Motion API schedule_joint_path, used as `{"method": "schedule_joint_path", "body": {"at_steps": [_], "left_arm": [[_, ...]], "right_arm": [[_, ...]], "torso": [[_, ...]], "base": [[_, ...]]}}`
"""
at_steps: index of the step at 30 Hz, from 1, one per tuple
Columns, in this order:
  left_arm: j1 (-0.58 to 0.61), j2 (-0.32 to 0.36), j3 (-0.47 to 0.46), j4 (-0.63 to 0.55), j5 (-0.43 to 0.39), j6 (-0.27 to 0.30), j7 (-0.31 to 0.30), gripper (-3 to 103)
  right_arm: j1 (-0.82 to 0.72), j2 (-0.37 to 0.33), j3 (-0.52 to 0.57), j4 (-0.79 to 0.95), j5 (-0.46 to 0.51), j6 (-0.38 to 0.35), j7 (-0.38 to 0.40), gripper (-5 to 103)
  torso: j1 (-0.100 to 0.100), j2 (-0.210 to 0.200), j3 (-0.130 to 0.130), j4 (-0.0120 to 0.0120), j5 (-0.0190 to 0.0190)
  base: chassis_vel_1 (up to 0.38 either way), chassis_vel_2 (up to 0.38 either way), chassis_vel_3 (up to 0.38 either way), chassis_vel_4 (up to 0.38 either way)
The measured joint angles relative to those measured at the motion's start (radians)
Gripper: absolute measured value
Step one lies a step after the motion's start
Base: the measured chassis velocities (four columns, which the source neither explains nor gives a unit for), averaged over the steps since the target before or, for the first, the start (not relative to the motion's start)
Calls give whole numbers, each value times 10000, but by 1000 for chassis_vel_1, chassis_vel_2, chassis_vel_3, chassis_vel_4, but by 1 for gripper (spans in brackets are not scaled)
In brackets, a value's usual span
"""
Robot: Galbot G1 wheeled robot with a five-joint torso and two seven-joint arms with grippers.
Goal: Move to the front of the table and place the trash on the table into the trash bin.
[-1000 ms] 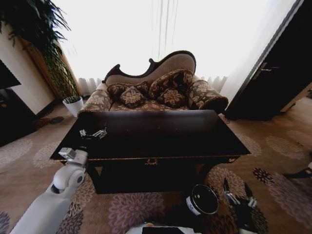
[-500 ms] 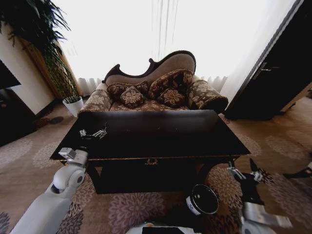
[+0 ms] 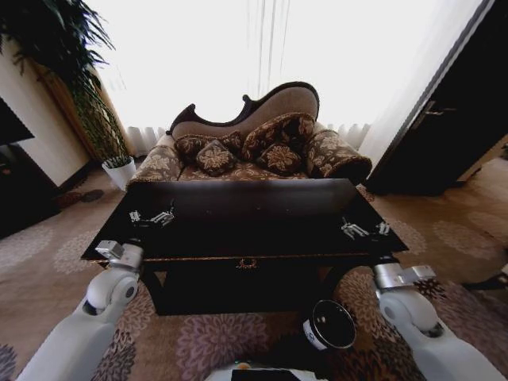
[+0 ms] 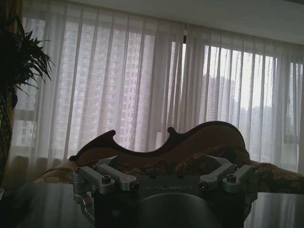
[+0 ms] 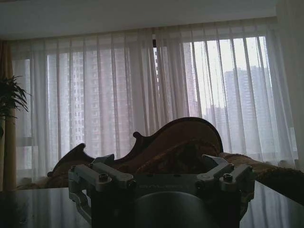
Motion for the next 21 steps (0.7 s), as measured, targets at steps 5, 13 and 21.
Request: {"method": "schedule_joint_path", "body": {"at_steps": [5,13,21], "left_arm": [[0,0,0,0,0,0,0,100],[0,0,0,0,0,0,0,100],[0,0,0,0,0,0,0,100]], "right_arm": [[528,-359,-480,-262,-86,-258,412,100],[980,-779,-870,-639,-304,-16,426,100],[1025,-840,-858,-513,-163,-341,213,100]], "torso": [[0,0,-1,0,0],[0,0,-2,-1,-1],[0,0,-2,-1,-1]], "base": [[0,0,0,0],[0,0,0,0],[0,0,0,0]]}}
